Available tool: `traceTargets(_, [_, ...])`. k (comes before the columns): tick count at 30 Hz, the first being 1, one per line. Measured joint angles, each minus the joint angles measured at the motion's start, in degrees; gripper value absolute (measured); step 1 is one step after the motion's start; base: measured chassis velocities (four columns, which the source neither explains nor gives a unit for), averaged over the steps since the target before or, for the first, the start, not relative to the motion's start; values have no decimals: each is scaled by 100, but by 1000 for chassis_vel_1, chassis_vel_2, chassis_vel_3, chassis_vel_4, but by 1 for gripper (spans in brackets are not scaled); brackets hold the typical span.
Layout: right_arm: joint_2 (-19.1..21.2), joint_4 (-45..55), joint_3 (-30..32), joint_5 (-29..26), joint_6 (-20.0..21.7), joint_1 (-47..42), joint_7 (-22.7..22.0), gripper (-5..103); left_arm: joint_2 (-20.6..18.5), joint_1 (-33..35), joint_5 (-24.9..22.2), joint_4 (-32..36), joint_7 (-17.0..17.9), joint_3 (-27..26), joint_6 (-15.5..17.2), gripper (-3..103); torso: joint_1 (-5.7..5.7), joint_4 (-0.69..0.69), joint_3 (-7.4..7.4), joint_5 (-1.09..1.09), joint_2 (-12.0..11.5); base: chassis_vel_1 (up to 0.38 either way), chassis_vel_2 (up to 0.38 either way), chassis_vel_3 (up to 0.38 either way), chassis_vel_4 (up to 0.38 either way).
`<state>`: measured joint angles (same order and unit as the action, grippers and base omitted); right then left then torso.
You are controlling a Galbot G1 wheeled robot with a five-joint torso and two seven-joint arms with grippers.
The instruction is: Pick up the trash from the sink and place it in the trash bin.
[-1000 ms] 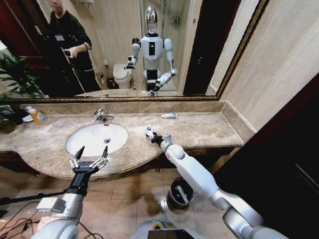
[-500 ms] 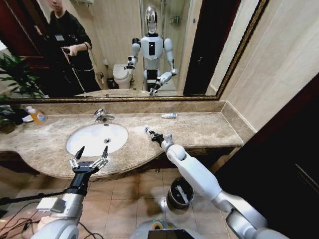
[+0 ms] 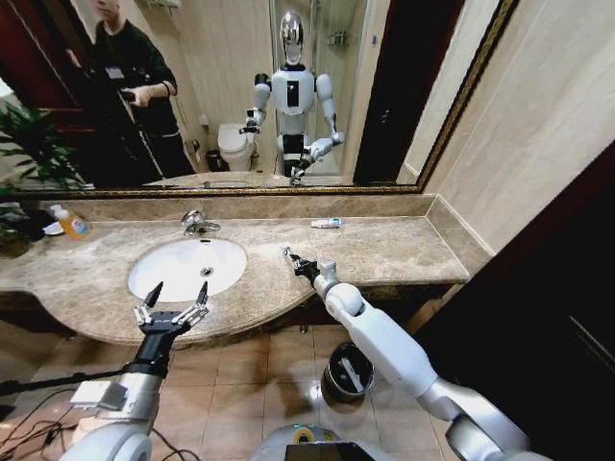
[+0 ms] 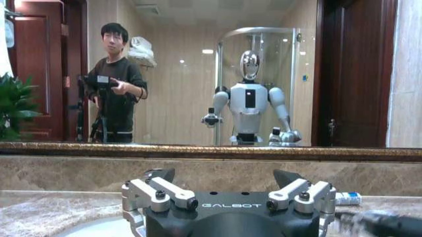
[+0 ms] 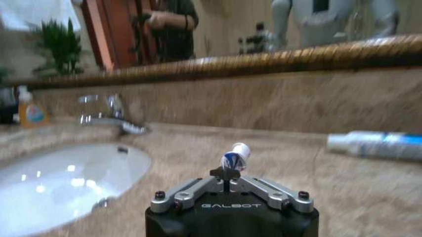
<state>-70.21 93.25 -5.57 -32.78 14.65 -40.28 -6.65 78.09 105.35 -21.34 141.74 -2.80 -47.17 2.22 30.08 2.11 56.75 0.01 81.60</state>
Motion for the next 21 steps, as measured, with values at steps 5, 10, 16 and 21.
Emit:
traceTargets(5, [375,737,511,-11,-57,-470,1,0,0,0,0,0,-2,0,0,100,0,0,0,1,0,0,0,0,0])
traceTargets(10, [1056,1704,1000,-122,-60,-1363,113,0,0,0,0,0,-2,0,0,100,0,-3,0,0,0,0,0,0,0])
traceTargets(16, [1595,2669,1440,-152,-101,-2444,172,0,0,0,0,0,0,0,0,100,0,-1,-1,0,0,0,0,0,0])
traceTargets(21, [1499,3277,1792,256,-166,-3842,211,0,0,0,0,0,0,0,0,100,-1,-2,-1,1,0,0,0,0,0])
